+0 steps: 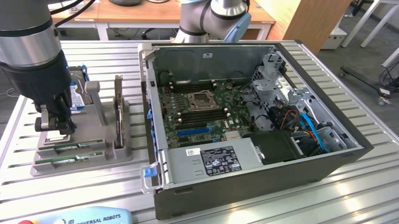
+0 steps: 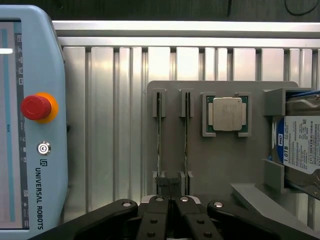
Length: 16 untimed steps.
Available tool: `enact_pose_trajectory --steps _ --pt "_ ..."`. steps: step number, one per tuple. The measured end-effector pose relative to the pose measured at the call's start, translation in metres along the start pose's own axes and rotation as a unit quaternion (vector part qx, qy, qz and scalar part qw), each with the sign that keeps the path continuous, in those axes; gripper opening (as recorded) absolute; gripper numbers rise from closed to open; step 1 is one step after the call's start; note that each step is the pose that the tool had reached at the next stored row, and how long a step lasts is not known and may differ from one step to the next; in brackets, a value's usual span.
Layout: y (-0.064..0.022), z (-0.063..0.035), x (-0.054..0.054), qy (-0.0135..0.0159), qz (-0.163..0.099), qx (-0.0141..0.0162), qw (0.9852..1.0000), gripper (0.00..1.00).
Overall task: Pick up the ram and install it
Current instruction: 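Pick up the ram and move it above insertion slot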
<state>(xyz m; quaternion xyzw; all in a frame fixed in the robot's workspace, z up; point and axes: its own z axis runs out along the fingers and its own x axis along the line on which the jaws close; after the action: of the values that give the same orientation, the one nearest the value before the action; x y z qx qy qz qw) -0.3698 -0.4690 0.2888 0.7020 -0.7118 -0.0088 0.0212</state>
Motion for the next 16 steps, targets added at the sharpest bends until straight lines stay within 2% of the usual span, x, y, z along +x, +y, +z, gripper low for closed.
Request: enact_pose_trajectory --steps 8,10,11,13,16 --pt "0.0000 0.0000 0.0000 0.0000 0.000 0.0000 1.0000 0.11" --pt "0.0000 0.0000 0.0000 0.0000 0.000 0.0000 1.0000 0.23" --pt "0.0000 0.0000 0.0001 0.0000 0.000 0.0000 1.0000 0.23" --pt "0.0000 0.0000 0.0000 0.0000 0.000 0.0000 1.0000 0.36" --pt "0.0000 0.0001 0.0001 0.0000 0.000 0.0000 1.0000 0.36"
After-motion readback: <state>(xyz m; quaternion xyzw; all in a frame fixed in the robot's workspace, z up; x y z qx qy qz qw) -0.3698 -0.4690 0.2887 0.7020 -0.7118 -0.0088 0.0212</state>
